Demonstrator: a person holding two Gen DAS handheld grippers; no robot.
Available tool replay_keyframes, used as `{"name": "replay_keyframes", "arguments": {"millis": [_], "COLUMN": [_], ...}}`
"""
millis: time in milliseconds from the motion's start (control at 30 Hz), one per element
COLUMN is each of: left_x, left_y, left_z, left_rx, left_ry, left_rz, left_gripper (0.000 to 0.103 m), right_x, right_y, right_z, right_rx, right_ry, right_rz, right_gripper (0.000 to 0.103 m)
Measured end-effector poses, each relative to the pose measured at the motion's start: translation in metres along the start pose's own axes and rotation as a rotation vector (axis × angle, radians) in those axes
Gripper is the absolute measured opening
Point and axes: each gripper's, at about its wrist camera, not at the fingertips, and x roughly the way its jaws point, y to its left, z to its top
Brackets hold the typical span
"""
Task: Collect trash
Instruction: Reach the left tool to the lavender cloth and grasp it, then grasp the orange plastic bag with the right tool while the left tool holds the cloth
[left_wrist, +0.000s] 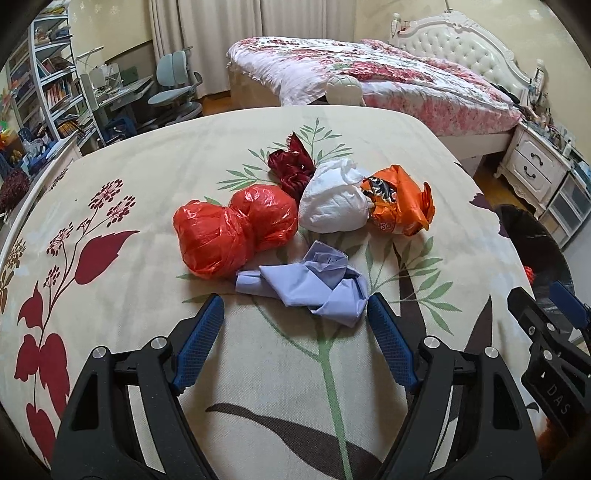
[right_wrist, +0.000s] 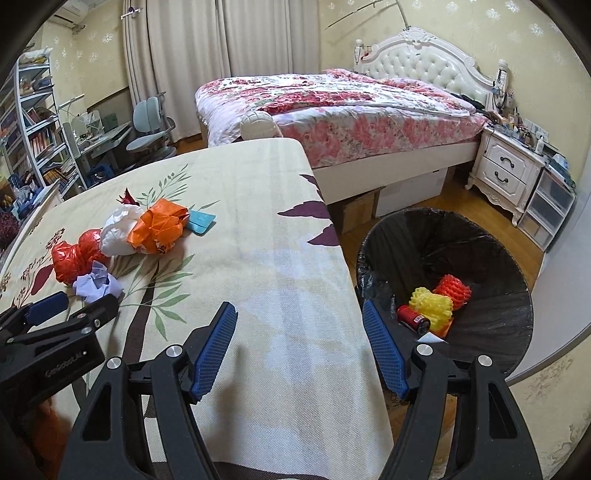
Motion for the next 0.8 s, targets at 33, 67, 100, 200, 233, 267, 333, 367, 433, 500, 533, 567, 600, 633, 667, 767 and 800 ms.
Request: {"name": "replay_keyframes", "arguments": {"millis": [33, 67, 100, 200, 233, 267, 333, 367, 433, 500, 533, 567, 600, 633, 667, 767, 800], "left_x": [0.001, 0.003, 0.004, 0.007, 0.008, 0.007, 0.005, 0.004, 0.000, -0.004, -0.006, -0.008, -0.010, -0.012, -0.014, -0.021, -0.023], "left_y": [0.000, 0.000, 0.000, -0.001, -0.001, -0.001, -0.001, -0.002, -0.003, -0.004, -0.004, -0.003, -0.002, -0.001, 0.000, 0.007, 0.011], "left_z": [0.001, 0.003, 0.004, 0.006, 0.006, 0.006, 0.004, 0.003, 0.001, -0.002, -0.003, -0.006, -0.008, -0.010, -0.012, -0.019, -0.022], "left_rx": [0.000, -0.001, -0.001, 0.005, 0.007, 0.010, 0.016, 0.020, 0.027, 0.032, 0.032, 0.032, 0.032, 0.033, 0.035, 0.031, 0.028], "left_ry": [0.002, 0.005, 0.007, 0.013, 0.014, 0.012, 0.005, 0.001, -0.009, -0.018, -0.018, -0.018, -0.018, -0.019, -0.022, -0.026, -0.027], "left_rz": [0.001, 0.000, -0.001, -0.012, -0.014, -0.018, -0.028, -0.030, -0.032, -0.038, -0.041, -0.048, -0.051, -0.054, -0.054, -0.052, -0.049], "left_gripper": [0.078, 0.078, 0.078, 0.078, 0.076, 0.075, 0.075, 0.075, 0.075, 0.075, 0.075, 0.075, 0.075, 0.075, 0.075, 0.075, 0.075], "right_x": [0.001, 0.002, 0.003, 0.004, 0.005, 0.005, 0.005, 0.005, 0.005, 0.004, 0.004, 0.004, 0.003, 0.003, 0.003, 0.001, 0.000], "right_y": [0.001, 0.000, 0.000, 0.000, 0.000, 0.000, 0.000, 0.000, 0.000, 0.000, 0.001, 0.001, 0.002, 0.004, 0.005, 0.011, 0.013], "right_z": [0.000, 0.001, 0.001, 0.002, 0.002, 0.002, 0.001, 0.001, 0.001, 0.001, 0.001, 0.000, 0.000, 0.000, 0.000, 0.001, 0.001], "right_rx": [0.001, 0.002, 0.004, 0.008, 0.008, 0.008, 0.008, 0.007, 0.007, 0.005, 0.003, 0.001, -0.001, -0.003, -0.006, -0.016, -0.020], "right_ry": [0.003, 0.005, 0.007, 0.008, 0.009, 0.010, 0.010, 0.010, 0.007, 0.004, 0.004, 0.004, 0.003, 0.002, 0.002, 0.000, -0.001], "right_rz": [0.002, 0.005, 0.007, 0.012, 0.013, 0.013, 0.013, 0.012, 0.012, 0.011, 0.010, 0.010, 0.011, 0.012, 0.013, 0.021, 0.025], "right_gripper": [0.069, 0.069, 0.069, 0.069, 0.069, 0.069, 0.069, 0.069, 0.069, 0.069, 0.069, 0.069, 0.069, 0.069, 0.069, 0.069, 0.069]}}
